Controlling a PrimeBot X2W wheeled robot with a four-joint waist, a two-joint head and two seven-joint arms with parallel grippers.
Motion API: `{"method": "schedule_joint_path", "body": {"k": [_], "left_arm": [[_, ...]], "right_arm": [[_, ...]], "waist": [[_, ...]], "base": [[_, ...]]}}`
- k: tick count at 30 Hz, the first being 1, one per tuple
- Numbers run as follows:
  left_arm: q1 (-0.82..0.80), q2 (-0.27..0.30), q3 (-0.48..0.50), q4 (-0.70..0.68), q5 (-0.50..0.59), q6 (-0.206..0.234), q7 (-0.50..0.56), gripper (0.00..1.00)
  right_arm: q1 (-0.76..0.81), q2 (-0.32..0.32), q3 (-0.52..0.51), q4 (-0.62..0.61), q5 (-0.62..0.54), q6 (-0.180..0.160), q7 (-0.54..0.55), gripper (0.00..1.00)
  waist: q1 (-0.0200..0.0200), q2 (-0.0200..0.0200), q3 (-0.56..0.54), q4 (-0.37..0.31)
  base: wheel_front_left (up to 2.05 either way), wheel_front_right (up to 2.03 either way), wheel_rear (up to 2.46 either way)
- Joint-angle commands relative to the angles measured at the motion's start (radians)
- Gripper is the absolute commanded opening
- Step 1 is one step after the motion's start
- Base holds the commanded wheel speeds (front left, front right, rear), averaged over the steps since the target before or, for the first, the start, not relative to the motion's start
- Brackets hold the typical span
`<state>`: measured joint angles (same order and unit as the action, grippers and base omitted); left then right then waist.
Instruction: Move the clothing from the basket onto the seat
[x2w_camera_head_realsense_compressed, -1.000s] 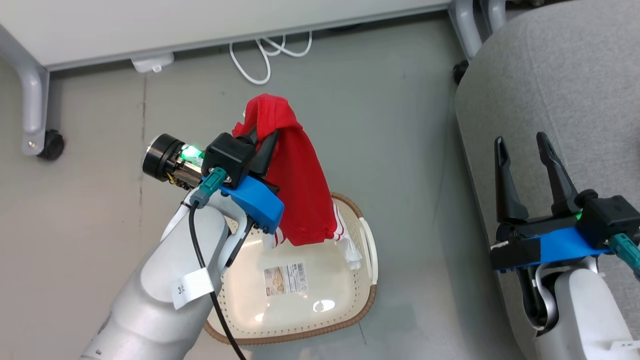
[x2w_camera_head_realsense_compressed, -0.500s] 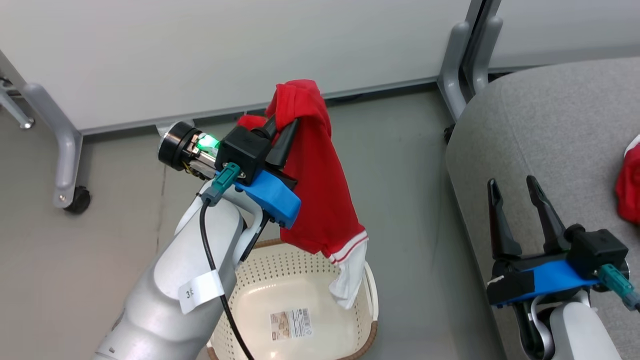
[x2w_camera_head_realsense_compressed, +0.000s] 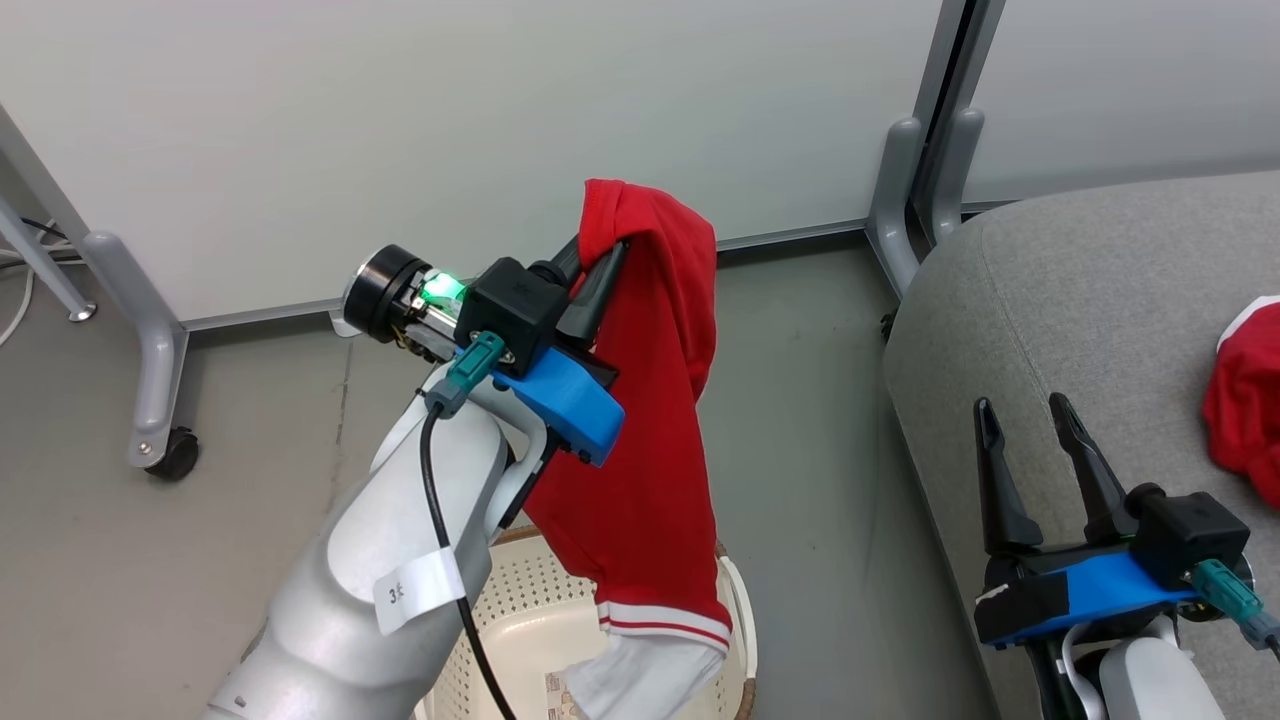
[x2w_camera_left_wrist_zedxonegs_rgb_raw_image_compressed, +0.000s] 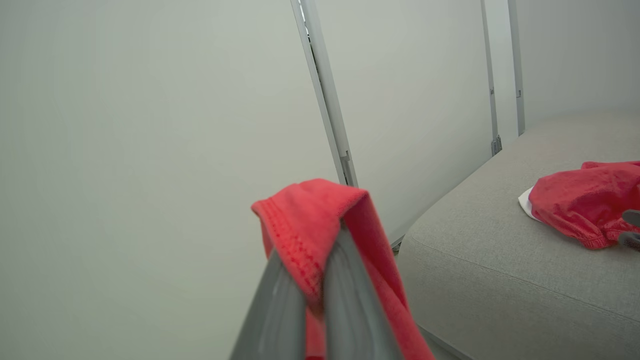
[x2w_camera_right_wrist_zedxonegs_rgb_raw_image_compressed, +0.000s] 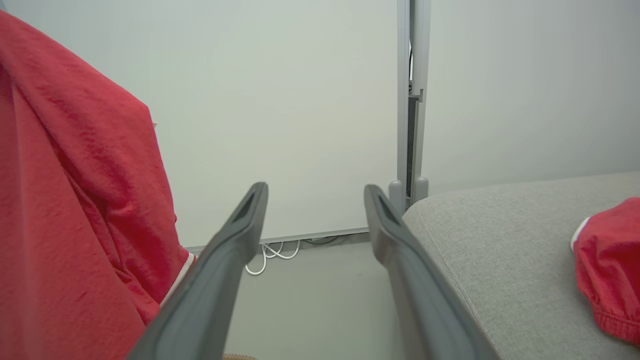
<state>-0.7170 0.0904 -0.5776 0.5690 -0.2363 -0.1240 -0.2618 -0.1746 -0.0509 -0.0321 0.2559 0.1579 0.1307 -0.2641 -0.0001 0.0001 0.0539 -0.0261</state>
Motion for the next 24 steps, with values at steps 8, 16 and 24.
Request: {"method": "schedule_joint_path", "body": {"k": [8, 16, 24], "left_arm": [[0.014, 0.0, -0.005, -0.002, -0.009, -0.007, -0.005, 0.0], [-0.003, -0.002, -0.01, -0.002, -0.008, -0.008, -0.005, 0.0], [-0.021, -0.01, -0.029, -0.008, -0.002, -0.009, -0.005, 0.0]], "right_arm": [[0.018, 0.001, 0.007, -0.006, 0.004, 0.0, 0.0, 1.0], [-0.042, 0.001, 0.076, -0.017, -0.009, 0.0, 0.0, 1.0], [-0.133, 0.001, 0.204, -0.002, 0.003, 0.0, 0.0, 1.0]], "waist": [[0.0001, -0.0001, -0.01, 0.009], [0.0001, -0.0001, 0.005, 0.016], [0.0001, -0.0001, 0.03, 0.028]], "base": [[0.0, 0.0, 0.0], [0.0, 0.0, 0.0], [0.0, 0.0, 0.0]]}}
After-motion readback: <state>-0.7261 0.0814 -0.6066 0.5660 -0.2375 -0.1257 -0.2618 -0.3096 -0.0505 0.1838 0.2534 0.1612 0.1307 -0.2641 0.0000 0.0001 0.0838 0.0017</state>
